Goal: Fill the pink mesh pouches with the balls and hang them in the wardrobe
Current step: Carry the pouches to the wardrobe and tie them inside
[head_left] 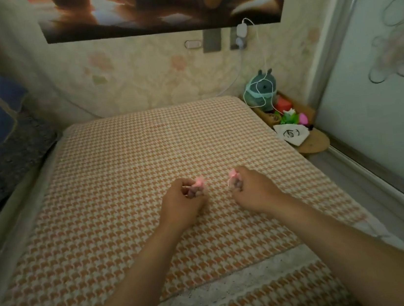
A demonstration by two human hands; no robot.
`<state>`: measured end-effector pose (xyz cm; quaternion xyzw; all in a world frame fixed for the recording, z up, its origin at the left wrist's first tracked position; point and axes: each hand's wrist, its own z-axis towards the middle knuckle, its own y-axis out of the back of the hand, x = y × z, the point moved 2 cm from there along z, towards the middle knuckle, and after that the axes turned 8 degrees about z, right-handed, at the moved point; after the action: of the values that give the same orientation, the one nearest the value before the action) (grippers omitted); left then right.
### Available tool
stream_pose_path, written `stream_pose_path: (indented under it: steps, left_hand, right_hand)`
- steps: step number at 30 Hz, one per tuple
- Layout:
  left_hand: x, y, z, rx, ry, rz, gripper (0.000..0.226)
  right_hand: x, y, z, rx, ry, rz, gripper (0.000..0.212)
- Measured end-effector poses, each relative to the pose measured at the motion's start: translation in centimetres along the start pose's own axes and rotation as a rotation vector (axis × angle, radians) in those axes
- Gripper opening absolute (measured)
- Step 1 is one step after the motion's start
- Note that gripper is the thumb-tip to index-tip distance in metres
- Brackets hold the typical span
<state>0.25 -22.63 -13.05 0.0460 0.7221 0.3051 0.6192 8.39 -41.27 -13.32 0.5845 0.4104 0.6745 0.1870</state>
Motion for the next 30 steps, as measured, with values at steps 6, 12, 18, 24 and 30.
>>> stream_pose_path:
  steps: [6,12,18,24,30]
  left_hand:
    - [-2.8,-4.2,7.4,0.036,-0.055,0.026,0.030]
    - [-8.6,-7.5,14.9,0.142,-0.129,0.053,0.037]
    - [-20.6,-10.7,15.6,0.256,-0.115,0.009,0.024]
    - [-37.5,-16.2,11.7,0.441,-0.092,-0.010,0.032]
    - [-58.4,-23.8,3.3,0.714,-0.193,0.067,0.019]
  right_hand:
    - [-3.2,1.2,6.2,-0.046,0.061,0.045,0.008]
    - [-4.3,6.8,12.4,0.048,0.023,0.154,0.048]
    - [-5.8,18.6,12.3,0.020,-0.056,0.203,0.036]
    - [-7.7,36.2,5.5,-0.124,-0.247,0.186,0.018]
    - [-10.1,57.2,-5.0,-0.335,-0.421,0.256,0.019]
